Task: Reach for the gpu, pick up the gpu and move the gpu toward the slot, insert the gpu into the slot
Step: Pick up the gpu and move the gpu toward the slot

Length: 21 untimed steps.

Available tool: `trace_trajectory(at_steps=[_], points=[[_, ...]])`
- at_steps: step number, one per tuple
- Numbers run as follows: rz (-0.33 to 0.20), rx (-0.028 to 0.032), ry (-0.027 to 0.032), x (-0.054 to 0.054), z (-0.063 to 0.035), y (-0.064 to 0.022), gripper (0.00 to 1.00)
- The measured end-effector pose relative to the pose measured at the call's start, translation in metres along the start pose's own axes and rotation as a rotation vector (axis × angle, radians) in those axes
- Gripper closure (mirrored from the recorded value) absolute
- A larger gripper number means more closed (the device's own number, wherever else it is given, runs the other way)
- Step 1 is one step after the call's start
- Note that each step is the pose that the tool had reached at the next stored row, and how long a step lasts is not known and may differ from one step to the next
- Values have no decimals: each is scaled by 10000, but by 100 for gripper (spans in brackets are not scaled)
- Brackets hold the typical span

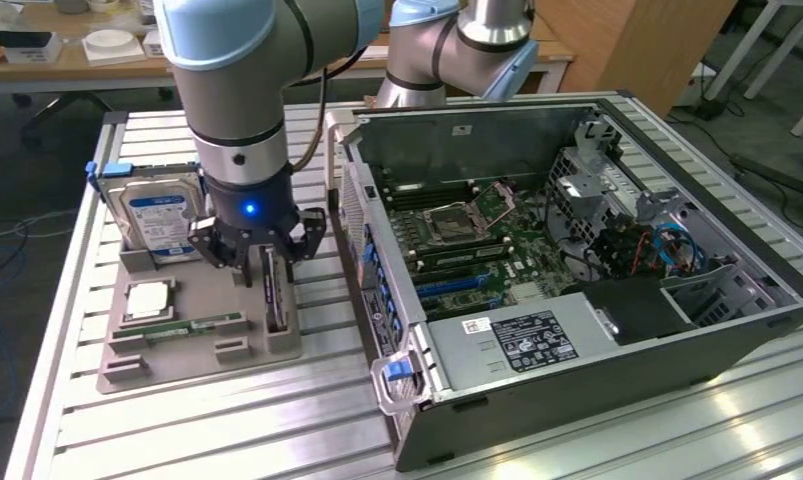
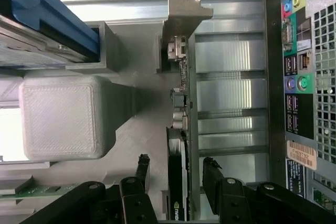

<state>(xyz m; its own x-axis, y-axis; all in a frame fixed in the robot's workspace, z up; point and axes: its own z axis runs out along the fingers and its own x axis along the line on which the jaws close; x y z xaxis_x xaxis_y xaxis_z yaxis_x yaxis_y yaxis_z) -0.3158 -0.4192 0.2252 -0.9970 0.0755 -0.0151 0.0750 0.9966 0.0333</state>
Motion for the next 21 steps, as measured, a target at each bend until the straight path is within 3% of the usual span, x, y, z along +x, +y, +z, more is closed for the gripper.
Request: trace_trajectory(at_steps=[11,14,21], points=[[-3,1,1,1,21,19,48],[-4,0,1,1,21,19,61],[-116,-2,3,-2,24,20,61]])
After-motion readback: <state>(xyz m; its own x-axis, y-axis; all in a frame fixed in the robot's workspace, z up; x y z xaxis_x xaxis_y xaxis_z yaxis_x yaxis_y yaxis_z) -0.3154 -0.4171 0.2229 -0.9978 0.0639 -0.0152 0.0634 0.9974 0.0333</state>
